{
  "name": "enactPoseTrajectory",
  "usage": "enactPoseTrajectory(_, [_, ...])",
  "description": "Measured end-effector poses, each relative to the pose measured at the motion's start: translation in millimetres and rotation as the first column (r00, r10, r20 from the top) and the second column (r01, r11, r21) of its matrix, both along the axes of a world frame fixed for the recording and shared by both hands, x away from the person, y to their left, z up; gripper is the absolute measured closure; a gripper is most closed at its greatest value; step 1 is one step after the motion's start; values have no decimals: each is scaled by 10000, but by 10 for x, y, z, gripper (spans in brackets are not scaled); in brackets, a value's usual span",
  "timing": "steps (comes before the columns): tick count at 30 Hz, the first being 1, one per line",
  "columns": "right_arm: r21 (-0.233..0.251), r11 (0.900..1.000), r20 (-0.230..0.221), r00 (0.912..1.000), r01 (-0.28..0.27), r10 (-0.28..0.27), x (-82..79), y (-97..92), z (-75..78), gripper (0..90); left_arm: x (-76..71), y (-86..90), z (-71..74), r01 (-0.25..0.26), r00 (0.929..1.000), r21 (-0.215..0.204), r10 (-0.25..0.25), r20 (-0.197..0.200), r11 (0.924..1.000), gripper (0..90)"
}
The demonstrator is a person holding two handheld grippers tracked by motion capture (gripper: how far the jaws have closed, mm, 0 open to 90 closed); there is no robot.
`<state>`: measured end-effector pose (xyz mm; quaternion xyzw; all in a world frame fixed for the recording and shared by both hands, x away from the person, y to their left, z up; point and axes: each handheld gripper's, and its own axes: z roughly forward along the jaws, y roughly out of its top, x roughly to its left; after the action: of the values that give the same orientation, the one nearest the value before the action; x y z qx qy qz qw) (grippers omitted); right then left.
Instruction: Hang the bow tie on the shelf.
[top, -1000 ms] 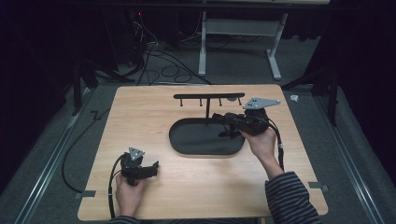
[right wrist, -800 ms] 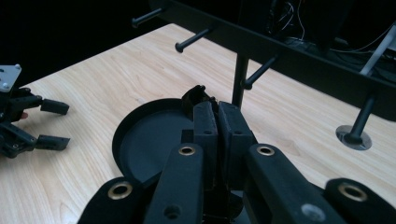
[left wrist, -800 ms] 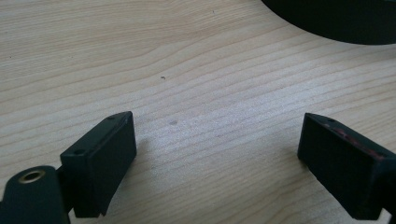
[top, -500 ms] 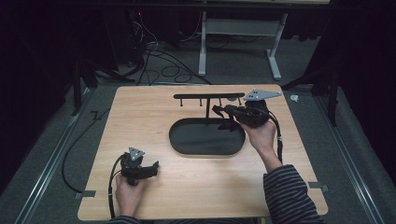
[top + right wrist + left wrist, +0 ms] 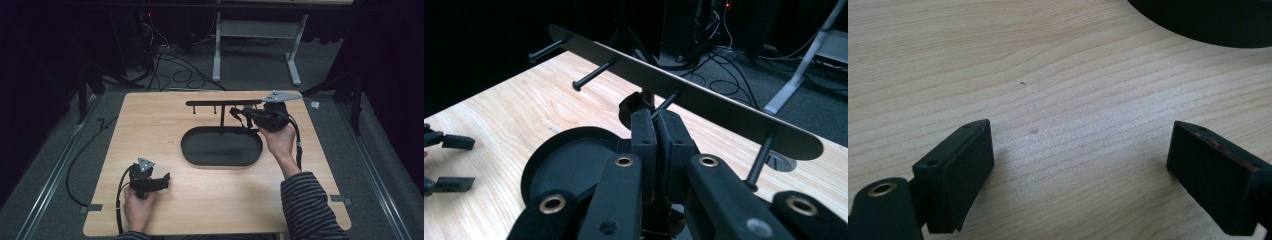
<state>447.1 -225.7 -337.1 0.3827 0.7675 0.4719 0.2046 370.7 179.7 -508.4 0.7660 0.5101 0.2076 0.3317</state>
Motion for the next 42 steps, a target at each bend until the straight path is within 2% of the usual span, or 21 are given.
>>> enactPoseTrajectory(8, [83, 9995, -6, 9996, 289, -289, 71, -14, -24, 882, 0, 0, 0, 1, 10000, 1, -1, 0, 10000, 119])
enactPoseTrajectory(15, [-57, 9967, -86, 9967, 807, -807, 140, -37, -68, 874, 0, 0, 0, 3, 10000, 2, -3, -1, 10000, 119])
enactPoseTrajectory(22, [-286, 9957, -143, 9960, 882, -887, 172, -24, -99, 854, 0, 0, 0, 7, 10000, -3, -7, -1, 10000, 119])
enactPoseTrajectory(24, [-372, 9949, -171, 9954, 933, -940, 175, -15, -109, 823, 0, 0, 0, 1, 10000, 0, -1, 1, 10000, 119])
enactPoseTrajectory(28, [-394, 9937, -71, 9945, 1045, -1049, 155, -27, -92, 790, 0, 0, 0, 0, 10000, -2, 0, 1, 10000, 119])
enactPoseTrajectory(42, [-631, 9939, 161, 9959, 903, -894, -35, -166, -27, 792, 0, 0, 0, 1, 10000, 0, -1, -1, 10000, 119])
